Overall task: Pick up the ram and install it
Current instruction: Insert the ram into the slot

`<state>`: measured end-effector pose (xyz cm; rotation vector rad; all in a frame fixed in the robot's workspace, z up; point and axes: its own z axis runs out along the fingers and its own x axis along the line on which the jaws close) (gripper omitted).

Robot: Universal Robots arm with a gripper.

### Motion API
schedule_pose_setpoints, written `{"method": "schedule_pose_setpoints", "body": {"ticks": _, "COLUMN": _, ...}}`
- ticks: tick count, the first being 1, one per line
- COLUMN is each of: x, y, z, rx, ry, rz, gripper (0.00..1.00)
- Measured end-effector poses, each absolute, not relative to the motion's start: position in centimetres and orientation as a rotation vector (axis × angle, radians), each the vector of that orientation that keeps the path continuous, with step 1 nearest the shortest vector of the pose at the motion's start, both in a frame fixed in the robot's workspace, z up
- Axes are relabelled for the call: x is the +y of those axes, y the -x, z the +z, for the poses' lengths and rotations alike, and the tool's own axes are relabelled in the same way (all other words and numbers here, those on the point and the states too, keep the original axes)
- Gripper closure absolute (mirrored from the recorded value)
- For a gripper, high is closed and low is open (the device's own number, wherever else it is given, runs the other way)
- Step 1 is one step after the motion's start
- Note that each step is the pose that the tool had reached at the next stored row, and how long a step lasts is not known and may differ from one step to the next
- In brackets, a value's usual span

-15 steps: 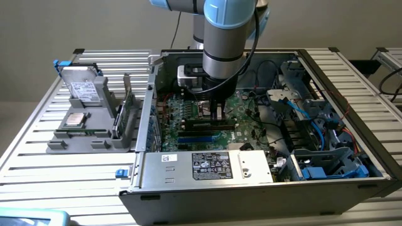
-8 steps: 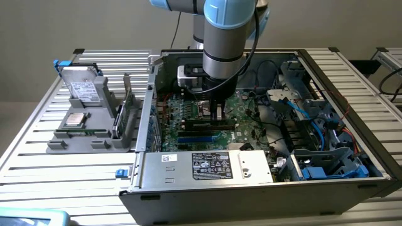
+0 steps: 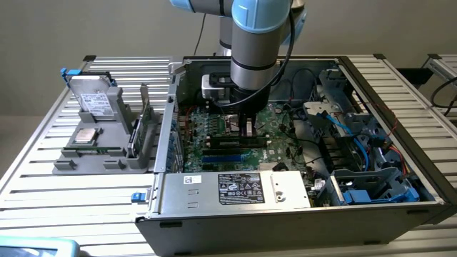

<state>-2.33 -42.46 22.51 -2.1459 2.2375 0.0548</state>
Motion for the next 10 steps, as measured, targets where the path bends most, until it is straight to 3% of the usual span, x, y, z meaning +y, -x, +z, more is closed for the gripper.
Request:
{"method": "schedule_pose_setpoints", "body": {"ticks": 2, "x": -42.46, "y": 2.33, "z": 22.51, "rx": 2.238, "ry": 2.146, "rz": 0.055, "gripper": 0.67}}
{"method": "schedule_pose_setpoints", "body": {"ticks": 5, "x": -42.46, "y": 2.33, "z": 22.55, "rx": 2.237, "ry": 2.146, "rz": 0.055, "gripper": 0.61}}
{"method": "schedule_pose_setpoints", "body": {"ticks": 6, "x": -42.46, "y": 2.33, "z": 22.56, "rx": 2.237, "ry": 2.146, "rz": 0.055, "gripper": 0.55}}
{"method": "schedule_pose_setpoints", "body": {"ticks": 10, "x": -42.46, "y": 2.33, "z": 22.57, "rx": 2.238, "ry": 2.146, "rz": 0.055, "gripper": 0.55}}
